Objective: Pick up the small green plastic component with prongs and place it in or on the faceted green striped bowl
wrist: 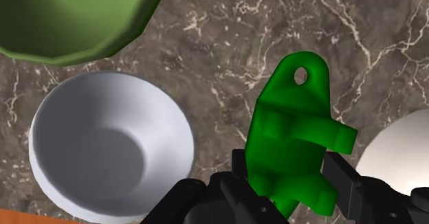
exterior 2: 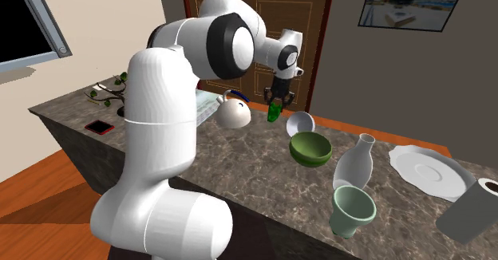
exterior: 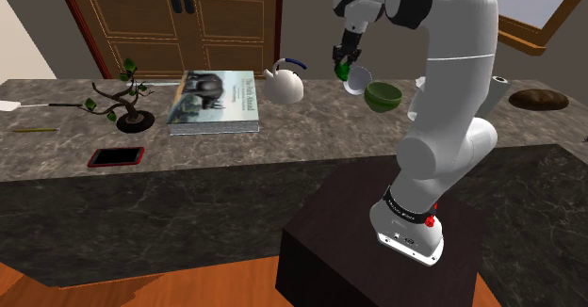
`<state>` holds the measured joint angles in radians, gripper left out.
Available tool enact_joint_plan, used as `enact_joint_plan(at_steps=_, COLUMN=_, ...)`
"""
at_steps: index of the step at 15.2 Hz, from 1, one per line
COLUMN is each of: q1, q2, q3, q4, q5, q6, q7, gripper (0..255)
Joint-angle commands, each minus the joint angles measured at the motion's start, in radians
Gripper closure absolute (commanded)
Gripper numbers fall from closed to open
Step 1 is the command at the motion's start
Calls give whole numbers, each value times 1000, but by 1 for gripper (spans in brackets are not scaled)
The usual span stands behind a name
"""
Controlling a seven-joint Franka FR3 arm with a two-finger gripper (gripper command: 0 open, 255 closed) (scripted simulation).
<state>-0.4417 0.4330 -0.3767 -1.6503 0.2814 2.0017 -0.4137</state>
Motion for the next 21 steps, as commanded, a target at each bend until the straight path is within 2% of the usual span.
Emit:
enact_joint_plan(at_steps=1, q1=1, q2=-13, q3=-3, q4=12, q5=-7, q6=-24, q7=6, gripper=255)
enact_joint_plan(at_steps=5, q1=2, q2=-29, q3=-7, q4=40, q5=-16, q6=-66, q7=15, gripper=255)
enact_joint_plan(at_steps=6, q1=-7, q2=-45, q3=-14, q4=16, q5=-19, q6=-59, q7=-4, gripper=255)
enact_joint_plan(at_steps=13, q1=-77, q2=-133, q3=-68, q4=-112, q5=-42, q6=-32, q7=-135, gripper=255)
enact_joint_plan(at_steps=21, q1=-177, q2=-181, q3=-135, q4=-181, q5=-59, q6=-29, q7=-302, gripper=255)
